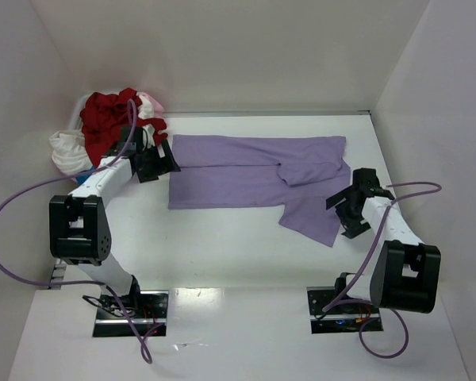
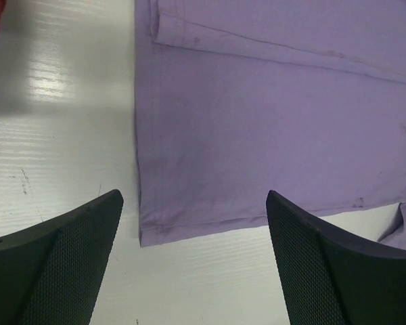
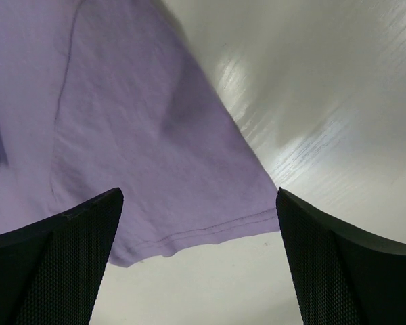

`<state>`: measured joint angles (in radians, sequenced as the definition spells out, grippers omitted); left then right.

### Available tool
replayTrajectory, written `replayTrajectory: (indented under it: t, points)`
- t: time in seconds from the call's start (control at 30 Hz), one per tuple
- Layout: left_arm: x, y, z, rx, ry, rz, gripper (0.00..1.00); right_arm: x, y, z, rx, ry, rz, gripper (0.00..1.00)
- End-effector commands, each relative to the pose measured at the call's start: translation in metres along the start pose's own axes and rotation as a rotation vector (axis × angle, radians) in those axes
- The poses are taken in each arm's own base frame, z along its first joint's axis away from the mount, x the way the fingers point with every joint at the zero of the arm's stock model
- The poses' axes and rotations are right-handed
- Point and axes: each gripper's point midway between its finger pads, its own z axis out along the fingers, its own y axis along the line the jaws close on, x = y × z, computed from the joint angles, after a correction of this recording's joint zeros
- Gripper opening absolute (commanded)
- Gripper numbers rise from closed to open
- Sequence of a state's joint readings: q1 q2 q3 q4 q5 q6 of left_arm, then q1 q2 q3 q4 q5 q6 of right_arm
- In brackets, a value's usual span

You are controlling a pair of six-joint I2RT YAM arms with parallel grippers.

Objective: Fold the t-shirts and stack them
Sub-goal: Fold the flattened tshirt in 1/3 of the way, then grap the side of the flattened tshirt closest away from the robot with both arms

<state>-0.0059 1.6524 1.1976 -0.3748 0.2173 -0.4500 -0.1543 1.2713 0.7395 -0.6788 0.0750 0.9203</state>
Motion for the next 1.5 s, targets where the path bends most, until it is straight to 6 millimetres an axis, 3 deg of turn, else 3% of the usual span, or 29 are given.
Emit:
replayTrajectory:
  t: [0.0,0.17,0.33,0.63,0.87,0.93,1.27,1.47]
  points:
    - [-0.003,-0.003,0.003,0.035,-0.003,0.013,0.94,-0.008,0.007,0.003,-0.035,-0.045,0.054,0.99]
    - [-0.003,-0.003,0.003,0.035,-0.002,0.013,0.94,-0.002,-0.005,0.014,0.005,-0.040,0.051,0.96]
    - [-0.003,-0.003,0.003,0.035,-0.002,0.013,0.94,0.004,-0.014,0.023,0.029,-0.024,0.030,0.81]
    - [-0.004,-0.002,0.000,0.026,-0.006,0.013,0.94,0.009,-0.020,0.036,0.061,-0.002,0.005,0.78]
    - [0.002,0.003,0.002,0.008,0.016,0.015,0.94,0.007,-0.018,0.042,0.064,-0.011,0.005,0.57]
    - [0.001,0.004,0.002,0.000,0.013,0.015,0.94,0.008,-0.020,0.044,0.072,-0.005,0.004,0.47]
    - [0.032,0.017,0.016,-0.019,0.110,-0.012,0.90,-0.002,-0.007,0.040,0.039,-0.028,-0.010,0.11]
    - [0.047,0.020,0.021,-0.016,0.160,-0.026,0.86,-0.004,0.004,0.033,-0.019,-0.034,-0.006,0.08]
